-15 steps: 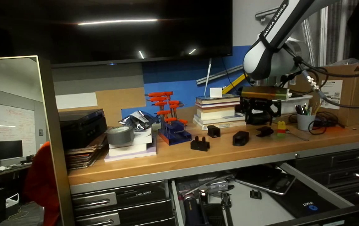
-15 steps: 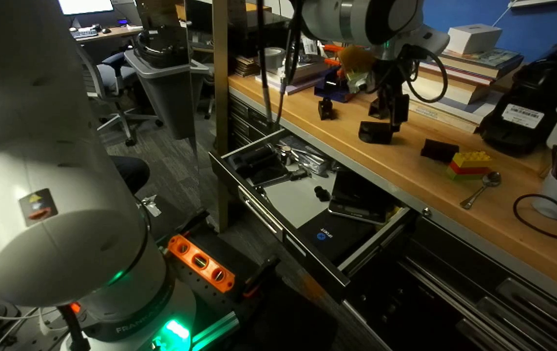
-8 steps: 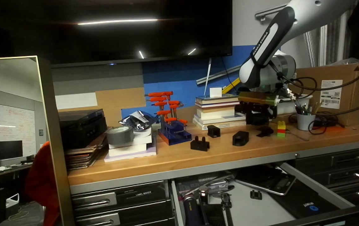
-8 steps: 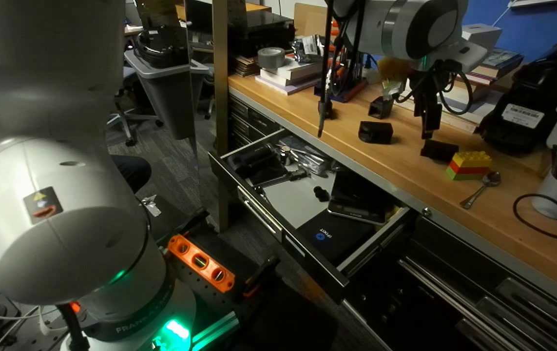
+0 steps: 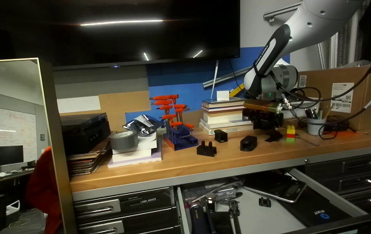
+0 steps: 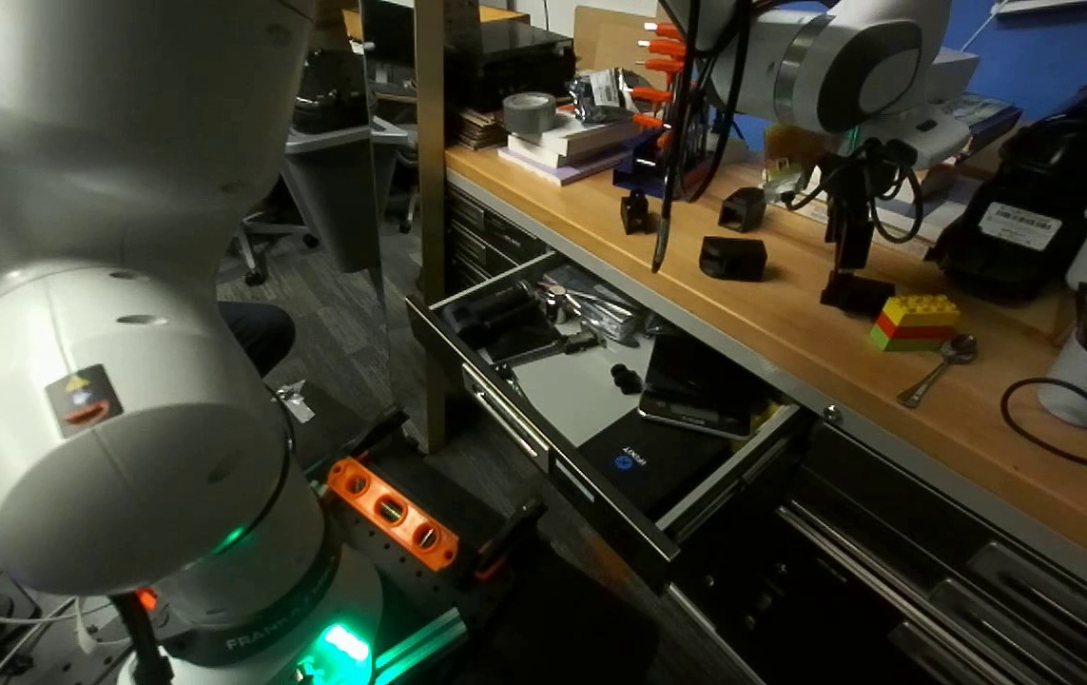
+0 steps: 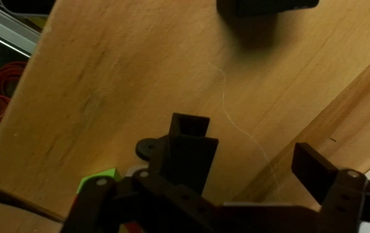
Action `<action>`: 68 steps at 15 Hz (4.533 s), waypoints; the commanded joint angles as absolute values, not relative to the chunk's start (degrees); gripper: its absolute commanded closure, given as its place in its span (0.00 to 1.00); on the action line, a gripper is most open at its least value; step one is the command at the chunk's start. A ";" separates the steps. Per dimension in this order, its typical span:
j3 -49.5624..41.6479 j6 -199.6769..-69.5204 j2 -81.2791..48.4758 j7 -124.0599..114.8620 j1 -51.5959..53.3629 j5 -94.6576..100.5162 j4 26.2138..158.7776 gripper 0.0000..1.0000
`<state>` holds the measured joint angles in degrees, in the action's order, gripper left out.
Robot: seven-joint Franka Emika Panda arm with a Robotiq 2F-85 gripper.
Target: Put the black objects inside the drawer and close it
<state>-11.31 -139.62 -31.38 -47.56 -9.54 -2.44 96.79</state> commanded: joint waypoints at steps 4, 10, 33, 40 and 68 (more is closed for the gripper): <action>-13.70 -135.26 -34.71 -50.53 -8.95 -3.47 89.61 0.00; -13.22 -128.87 -36.02 -49.52 -10.49 -4.39 86.45 0.00; -12.89 -127.46 -42.05 -45.71 -13.47 -5.75 81.63 0.82; -10.28 -127.35 -34.82 -31.38 -13.90 -7.20 93.38 0.79; -2.66 -148.72 -15.82 -4.15 -7.24 -16.34 145.62 0.79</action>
<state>-4.21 -145.54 -15.61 -7.48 -6.53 -12.75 144.56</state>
